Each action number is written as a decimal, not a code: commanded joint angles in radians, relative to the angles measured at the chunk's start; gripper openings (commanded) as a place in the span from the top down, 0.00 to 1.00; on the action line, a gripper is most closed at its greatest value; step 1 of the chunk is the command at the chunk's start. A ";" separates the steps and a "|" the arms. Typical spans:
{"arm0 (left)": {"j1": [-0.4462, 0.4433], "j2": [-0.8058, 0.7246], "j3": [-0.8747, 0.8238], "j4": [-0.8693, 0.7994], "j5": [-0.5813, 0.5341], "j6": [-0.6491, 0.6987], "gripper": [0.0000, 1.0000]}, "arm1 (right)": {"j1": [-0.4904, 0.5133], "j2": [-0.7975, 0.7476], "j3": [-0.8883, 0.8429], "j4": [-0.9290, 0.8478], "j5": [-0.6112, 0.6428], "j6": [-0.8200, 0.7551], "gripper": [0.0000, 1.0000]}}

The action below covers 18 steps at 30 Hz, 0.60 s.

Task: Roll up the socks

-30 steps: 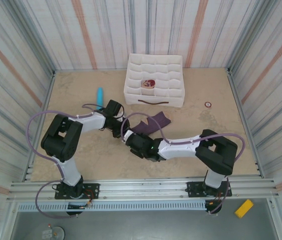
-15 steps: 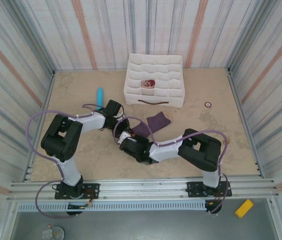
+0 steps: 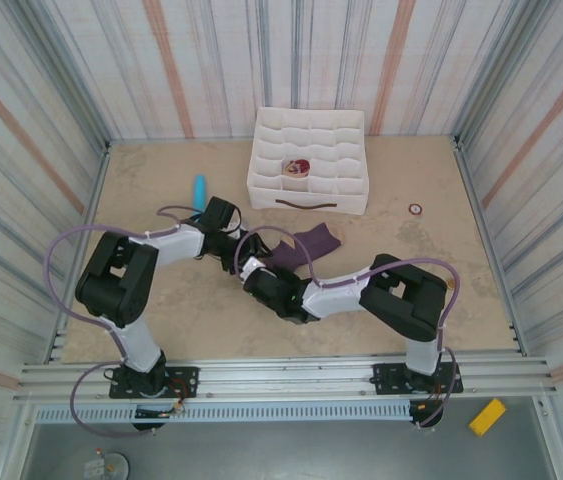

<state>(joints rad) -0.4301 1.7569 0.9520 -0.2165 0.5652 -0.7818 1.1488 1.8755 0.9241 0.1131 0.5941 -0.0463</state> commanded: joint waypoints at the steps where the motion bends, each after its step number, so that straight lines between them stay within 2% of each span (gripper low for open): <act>1: 0.025 -0.032 -0.049 -0.062 -0.036 0.012 0.27 | -0.040 0.022 -0.058 -0.122 -0.118 0.081 1.00; 11: 0.165 -0.106 -0.184 -0.003 0.022 0.034 0.26 | -0.125 -0.002 -0.093 -0.119 -0.321 0.145 1.00; 18: 0.175 -0.221 -0.269 0.105 0.032 -0.012 0.27 | -0.301 -0.040 -0.133 -0.080 -0.754 0.250 1.00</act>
<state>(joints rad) -0.2543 1.5795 0.7254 -0.1425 0.6094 -0.7826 0.9138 1.7973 0.8658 0.1806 0.1215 0.1150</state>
